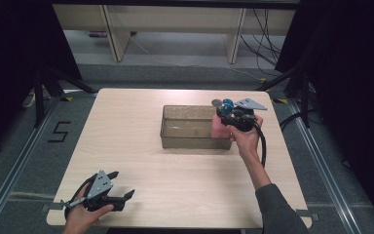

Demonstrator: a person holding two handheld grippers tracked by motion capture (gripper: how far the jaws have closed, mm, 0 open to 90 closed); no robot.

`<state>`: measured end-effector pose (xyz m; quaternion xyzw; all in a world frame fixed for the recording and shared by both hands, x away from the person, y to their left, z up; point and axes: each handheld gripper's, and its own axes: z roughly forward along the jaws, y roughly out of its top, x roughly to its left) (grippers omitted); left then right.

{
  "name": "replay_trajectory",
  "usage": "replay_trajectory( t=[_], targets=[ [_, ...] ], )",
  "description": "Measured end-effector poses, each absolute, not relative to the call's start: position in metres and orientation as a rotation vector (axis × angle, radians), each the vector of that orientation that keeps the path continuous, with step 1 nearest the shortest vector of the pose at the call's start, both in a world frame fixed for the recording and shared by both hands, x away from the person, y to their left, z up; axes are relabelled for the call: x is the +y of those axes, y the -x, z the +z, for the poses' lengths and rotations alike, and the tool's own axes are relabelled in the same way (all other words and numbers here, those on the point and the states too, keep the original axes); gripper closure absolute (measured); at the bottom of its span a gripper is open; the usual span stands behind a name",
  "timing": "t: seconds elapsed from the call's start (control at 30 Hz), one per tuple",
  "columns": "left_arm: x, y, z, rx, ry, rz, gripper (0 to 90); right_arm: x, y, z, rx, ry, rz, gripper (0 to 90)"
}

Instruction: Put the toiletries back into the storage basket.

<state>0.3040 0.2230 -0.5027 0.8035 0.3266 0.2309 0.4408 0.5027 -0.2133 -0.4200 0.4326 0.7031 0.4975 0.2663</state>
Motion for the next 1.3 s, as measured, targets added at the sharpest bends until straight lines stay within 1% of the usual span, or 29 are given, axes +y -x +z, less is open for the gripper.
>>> replay_trajectory(
  t=[0.2,0.43,0.5,0.77,0.87,1.0,1.07,1.17,1.2,1.3],
  targets=[
    [0.224,-0.305,-0.503,0.791,-1.996,0.58,14.9,-0.213,-0.5,-0.423,1.899,-1.178,1.347,53.5],
    [0.223,-0.304,-0.503,0.809,-1.987,0.571,14.9,-0.213,-0.498,-0.43,1.907,-1.194,1.348,53.5],
    [0.223,-0.304,-0.503,0.808,-1.987,0.57,14.9,-0.215,-0.5,-0.432,1.923,-1.142,1.329,53.5],
    [0.223,-0.305,-0.503,0.793,-1.987,0.57,14.9,-0.212,-0.498,-0.437,1.913,-1.187,1.338,53.5],
    [0.224,-0.304,-0.503,0.801,-1.983,0.57,14.9,-0.214,-0.499,-0.438,1.91,-1.145,1.326,53.5],
    [0.225,-0.305,-0.503,0.786,-1.999,0.582,14.9,-0.214,-0.497,-0.439,1.919,-1.176,1.328,53.5],
    [0.223,-0.305,-0.503,0.797,-1.981,0.569,14.9,-0.216,-0.497,-0.439,1.924,-1.159,1.316,53.5],
    [0.224,-0.305,-0.503,0.794,-1.983,0.574,14.9,-0.214,-0.494,-0.44,1.926,-1.217,1.317,53.5],
    [0.224,-0.305,-0.503,0.793,-1.987,0.573,14.9,-0.217,-0.496,-0.441,1.932,-1.172,1.309,53.5],
    [0.224,-0.304,-0.502,0.805,-1.987,0.578,14.9,-0.215,-0.494,-0.441,1.927,-1.186,1.311,53.5]
  ],
)
